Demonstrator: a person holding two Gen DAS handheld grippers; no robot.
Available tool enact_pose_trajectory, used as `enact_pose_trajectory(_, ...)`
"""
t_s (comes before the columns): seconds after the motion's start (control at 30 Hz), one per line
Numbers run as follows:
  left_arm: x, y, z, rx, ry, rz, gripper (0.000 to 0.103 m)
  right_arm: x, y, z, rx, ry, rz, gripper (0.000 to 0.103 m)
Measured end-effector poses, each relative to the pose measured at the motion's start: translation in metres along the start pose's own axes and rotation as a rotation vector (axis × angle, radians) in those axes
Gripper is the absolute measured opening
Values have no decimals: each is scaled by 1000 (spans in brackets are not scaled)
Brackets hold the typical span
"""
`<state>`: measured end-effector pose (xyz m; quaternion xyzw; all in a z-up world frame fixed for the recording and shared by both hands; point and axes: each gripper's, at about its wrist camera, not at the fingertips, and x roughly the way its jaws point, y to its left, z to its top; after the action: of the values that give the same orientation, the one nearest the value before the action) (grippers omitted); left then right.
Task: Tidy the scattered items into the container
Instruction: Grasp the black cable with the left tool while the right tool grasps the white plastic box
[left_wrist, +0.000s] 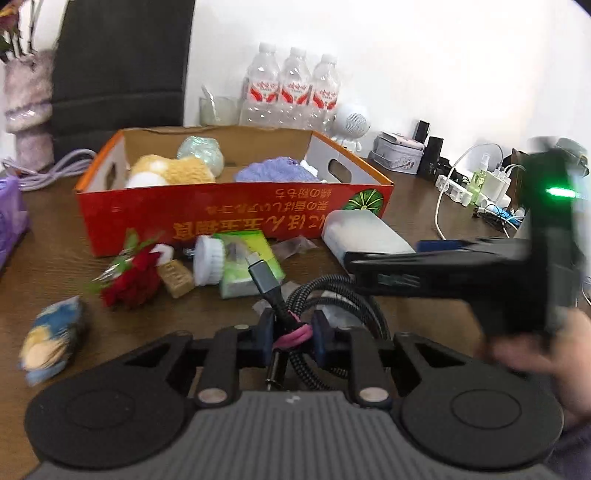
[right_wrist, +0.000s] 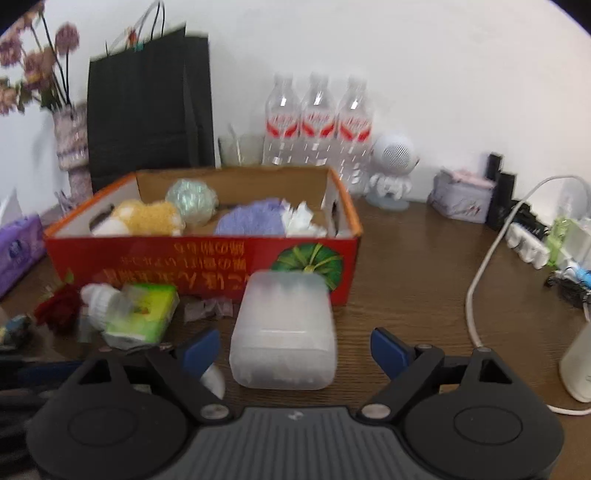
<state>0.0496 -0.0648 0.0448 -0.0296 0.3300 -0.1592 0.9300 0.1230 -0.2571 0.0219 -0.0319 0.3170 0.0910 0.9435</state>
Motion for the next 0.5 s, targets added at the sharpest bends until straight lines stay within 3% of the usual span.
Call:
enact_pose_trajectory(0.03,-8,2,-3,-4,-1,-6,22,7,1,0,2,16,10,70)
enact_pose_trajectory(0.07,-17,4,-7,-8,6,-18,22,11,2,-1,12,27,14,65)
enact_pose_trajectory(0.2,-50,14,-34,1,75,-77,22,-5,3,-10,24,61,18,64)
enact_pose_trajectory(0.37,-81,15,-66,49,119,-57,23,-81,11,-55,-5,40,78,64)
enact_pose_trajectory(0.5,-78,5,-73,112,135,8,37,-125,18,-96,-13,51,97,64)
